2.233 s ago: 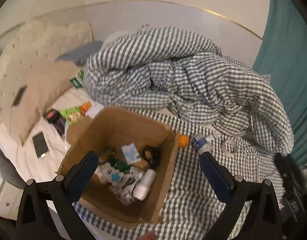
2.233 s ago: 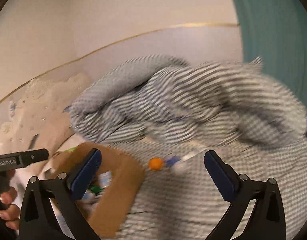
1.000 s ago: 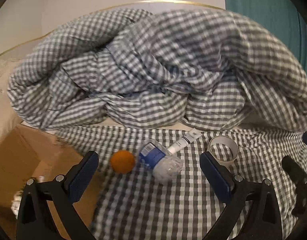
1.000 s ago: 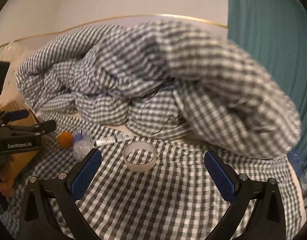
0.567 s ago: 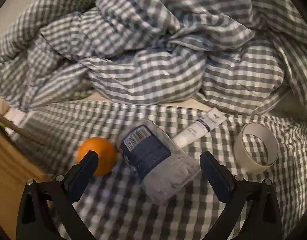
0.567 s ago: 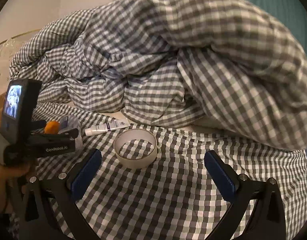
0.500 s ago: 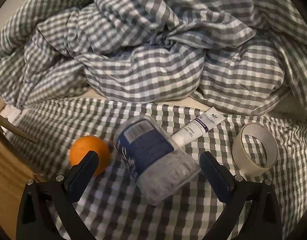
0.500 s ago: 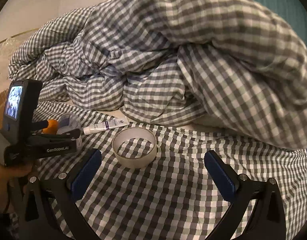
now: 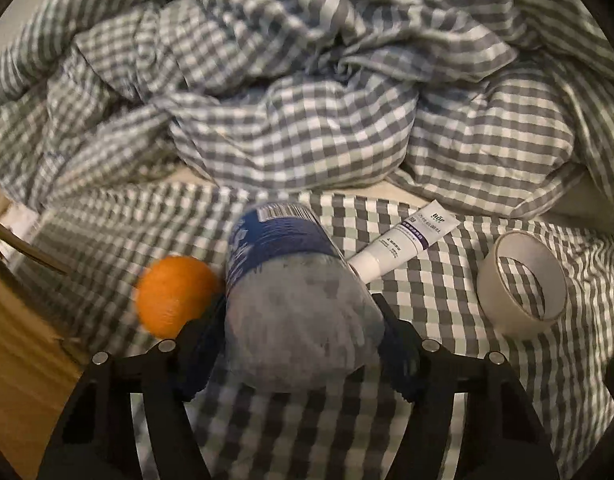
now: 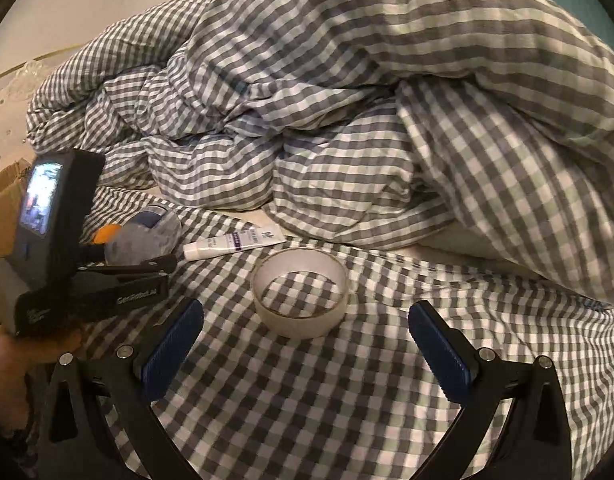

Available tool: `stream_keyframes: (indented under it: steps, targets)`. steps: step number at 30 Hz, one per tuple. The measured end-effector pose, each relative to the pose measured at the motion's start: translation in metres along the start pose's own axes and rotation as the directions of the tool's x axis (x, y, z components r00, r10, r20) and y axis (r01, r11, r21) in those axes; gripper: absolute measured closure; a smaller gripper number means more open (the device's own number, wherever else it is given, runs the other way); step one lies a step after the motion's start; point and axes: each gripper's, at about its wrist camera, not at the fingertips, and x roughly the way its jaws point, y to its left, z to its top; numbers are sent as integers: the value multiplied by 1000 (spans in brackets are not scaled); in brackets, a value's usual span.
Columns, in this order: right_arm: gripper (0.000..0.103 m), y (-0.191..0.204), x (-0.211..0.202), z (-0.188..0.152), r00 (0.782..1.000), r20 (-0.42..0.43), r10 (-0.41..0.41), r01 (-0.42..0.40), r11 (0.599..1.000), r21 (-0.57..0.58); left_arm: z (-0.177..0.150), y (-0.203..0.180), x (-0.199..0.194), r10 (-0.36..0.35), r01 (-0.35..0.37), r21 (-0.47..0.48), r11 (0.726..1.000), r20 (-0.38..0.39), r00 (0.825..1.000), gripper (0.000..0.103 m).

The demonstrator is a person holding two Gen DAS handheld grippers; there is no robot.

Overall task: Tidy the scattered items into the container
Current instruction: 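Grasp the clear blue-labelled bottle with left tool, then grasp the tape roll with right tool while left tool lifts the bottle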

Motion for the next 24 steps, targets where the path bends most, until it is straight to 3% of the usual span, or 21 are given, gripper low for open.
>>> stream_keyframes:
  steps: [4,9,15,19,20,21,22,23,24]
  targets:
    - [0,5,15,4,999,-30,36,-35,999,21,3,12,-20,-12,12,-1,1000,46,999,35]
    - [0,0,46,14,994,-100,-49,55,997,61,16,28,-49,-29,31,-21,999,85,996,37]
    - [0,-17,84,16,978,-199,-57,93,980,174,20,31,-88,-55,60,-39,997,120,991,37]
    - [1,-21,100,9,969,-245,-7,61,976,211,18,30,-95,-69,73,-31,997,125,990,37]
    - [8,-21,99,8,968,-251,4,54,973,223,17,30,-96,-71,76,-30,997,125,990,37]
    - [44,-21,97,9,967,-253,17,46,970,239,17,30,-96,-74,78,-29,997,125,989,37]
    - [79,-19,99,8,957,-289,-31,96,972,216,16,30,-97,-78,82,-29,996,125,989,37]
    - [93,-17,101,7,954,-297,-43,105,975,197,15,30,-97,-83,87,-29,996,123,989,37]
    - [94,-17,104,5,952,-304,-21,84,977,196,14,29,-97,-87,91,-27,995,119,989,37]
